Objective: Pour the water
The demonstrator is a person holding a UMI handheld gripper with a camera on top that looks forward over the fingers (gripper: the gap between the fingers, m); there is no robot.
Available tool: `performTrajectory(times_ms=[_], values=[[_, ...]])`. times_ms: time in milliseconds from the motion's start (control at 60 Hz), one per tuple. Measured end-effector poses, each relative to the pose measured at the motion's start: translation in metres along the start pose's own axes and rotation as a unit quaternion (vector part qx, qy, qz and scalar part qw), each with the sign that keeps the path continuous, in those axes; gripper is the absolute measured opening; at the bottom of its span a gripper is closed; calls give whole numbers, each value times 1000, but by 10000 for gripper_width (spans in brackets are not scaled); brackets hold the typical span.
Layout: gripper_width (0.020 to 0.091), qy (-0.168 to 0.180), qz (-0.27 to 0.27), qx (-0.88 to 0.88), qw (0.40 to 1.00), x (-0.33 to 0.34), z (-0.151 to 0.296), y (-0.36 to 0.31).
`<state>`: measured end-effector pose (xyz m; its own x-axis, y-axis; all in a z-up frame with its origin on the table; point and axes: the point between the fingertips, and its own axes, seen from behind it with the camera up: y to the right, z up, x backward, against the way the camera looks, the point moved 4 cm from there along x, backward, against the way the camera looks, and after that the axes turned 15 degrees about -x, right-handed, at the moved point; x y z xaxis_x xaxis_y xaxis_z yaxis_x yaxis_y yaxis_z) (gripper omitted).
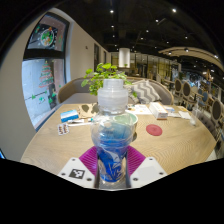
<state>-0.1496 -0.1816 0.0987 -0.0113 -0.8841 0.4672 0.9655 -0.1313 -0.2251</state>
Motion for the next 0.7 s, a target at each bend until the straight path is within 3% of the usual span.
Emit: performTrajectory(times_ms=[17, 183, 417, 550, 700], values=[[309, 1, 1, 3, 1000, 0, 2, -2], [309, 16, 26, -26, 999, 4, 36, -35], [307, 22, 161, -195, 967, -6, 128, -128], [305, -16, 231, -384, 894, -32, 165, -151], [305, -71, 268, -571, 773, -73, 177, -151]])
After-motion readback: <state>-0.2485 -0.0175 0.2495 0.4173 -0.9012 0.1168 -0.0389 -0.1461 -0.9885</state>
